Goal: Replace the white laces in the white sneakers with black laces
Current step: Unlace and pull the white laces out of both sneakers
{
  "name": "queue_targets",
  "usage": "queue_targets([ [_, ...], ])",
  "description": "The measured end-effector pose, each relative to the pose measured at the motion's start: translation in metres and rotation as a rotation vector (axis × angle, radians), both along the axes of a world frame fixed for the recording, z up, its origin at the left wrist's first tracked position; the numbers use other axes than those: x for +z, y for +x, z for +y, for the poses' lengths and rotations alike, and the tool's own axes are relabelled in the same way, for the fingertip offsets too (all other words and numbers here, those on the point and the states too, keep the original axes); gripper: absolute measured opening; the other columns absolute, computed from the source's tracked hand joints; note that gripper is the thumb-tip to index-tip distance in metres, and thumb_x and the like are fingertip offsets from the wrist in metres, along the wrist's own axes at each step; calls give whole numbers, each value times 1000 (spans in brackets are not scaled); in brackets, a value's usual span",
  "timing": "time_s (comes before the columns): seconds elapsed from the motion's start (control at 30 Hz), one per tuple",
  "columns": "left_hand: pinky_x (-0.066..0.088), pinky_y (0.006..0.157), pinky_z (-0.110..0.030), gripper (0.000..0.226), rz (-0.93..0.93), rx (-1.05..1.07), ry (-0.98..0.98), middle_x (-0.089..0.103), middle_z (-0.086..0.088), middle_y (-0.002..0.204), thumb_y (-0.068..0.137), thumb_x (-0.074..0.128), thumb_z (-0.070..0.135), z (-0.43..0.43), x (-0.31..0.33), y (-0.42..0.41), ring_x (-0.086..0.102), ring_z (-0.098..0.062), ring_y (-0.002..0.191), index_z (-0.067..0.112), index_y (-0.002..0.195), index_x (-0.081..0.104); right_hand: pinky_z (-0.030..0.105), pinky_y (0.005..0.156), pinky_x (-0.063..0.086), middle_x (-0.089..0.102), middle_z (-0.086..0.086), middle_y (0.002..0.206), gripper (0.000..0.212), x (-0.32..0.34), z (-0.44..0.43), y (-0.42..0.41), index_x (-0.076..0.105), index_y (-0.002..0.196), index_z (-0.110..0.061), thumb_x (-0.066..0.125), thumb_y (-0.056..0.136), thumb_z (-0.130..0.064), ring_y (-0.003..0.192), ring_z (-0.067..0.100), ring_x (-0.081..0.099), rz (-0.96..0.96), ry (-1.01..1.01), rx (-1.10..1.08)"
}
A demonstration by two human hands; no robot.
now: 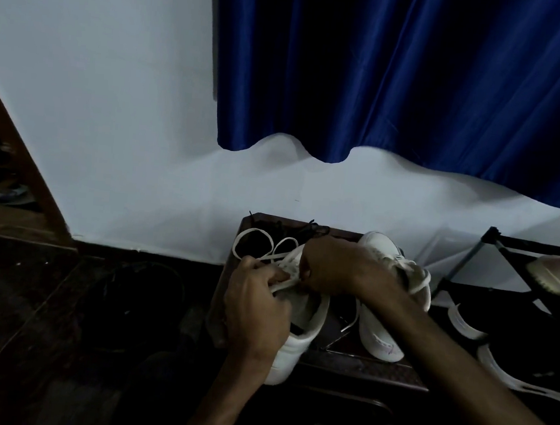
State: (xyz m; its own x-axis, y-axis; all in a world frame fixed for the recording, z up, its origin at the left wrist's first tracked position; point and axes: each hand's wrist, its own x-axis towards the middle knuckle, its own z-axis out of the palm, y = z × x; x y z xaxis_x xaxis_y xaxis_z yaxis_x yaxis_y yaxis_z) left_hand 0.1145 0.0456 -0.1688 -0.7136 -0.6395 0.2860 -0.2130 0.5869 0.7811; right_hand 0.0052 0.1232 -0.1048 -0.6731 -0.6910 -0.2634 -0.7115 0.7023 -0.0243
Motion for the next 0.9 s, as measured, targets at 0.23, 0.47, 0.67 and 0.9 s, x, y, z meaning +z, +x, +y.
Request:
queue_targets([
  [0.23, 36, 62, 0, 24, 53, 11, 101, 52, 17, 92, 69, 65, 2, 4, 1, 2, 46, 1, 74, 20, 81, 74, 23, 71, 47, 69, -9, 84, 21, 43, 38, -11, 64, 63, -34, 79, 78, -29, 77, 2, 60, -176, -102, -58],
  [0.47, 36, 66, 2, 22, 69, 30, 157, 56, 14, 96, 72, 67, 1, 5, -1, 0, 49, 2, 74, 19, 82, 76, 31, 83, 52, 67, -14, 89, 12, 50, 33, -8, 75, 90, -33, 76, 79, -39, 94, 9, 63, -139, -76, -93],
  [0.67, 34, 63, 2, 27, 66, 41, 121, 56, 12, 99, 71, 62, -3, 6, -1, 0, 44, 1, 76, 17, 84, 75, 29, 70, 48, 67, 4, 91, 20, 2, 1, 9, 70, 92, -10, 65, 86, -28, 97, 23, 66, 20, -39, -52],
  [0.9, 34, 66, 4, 25, 82, 30, 120, 55, 13, 96, 68, 64, -3, 6, -2, 1, 46, 2, 73, 15, 82, 75, 30, 74, 52, 70, -13, 73, 16, 62, 43, 3, 72, 64, -35, 76, 79, -32, 72, 3, 61, -170, -29, -57],
])
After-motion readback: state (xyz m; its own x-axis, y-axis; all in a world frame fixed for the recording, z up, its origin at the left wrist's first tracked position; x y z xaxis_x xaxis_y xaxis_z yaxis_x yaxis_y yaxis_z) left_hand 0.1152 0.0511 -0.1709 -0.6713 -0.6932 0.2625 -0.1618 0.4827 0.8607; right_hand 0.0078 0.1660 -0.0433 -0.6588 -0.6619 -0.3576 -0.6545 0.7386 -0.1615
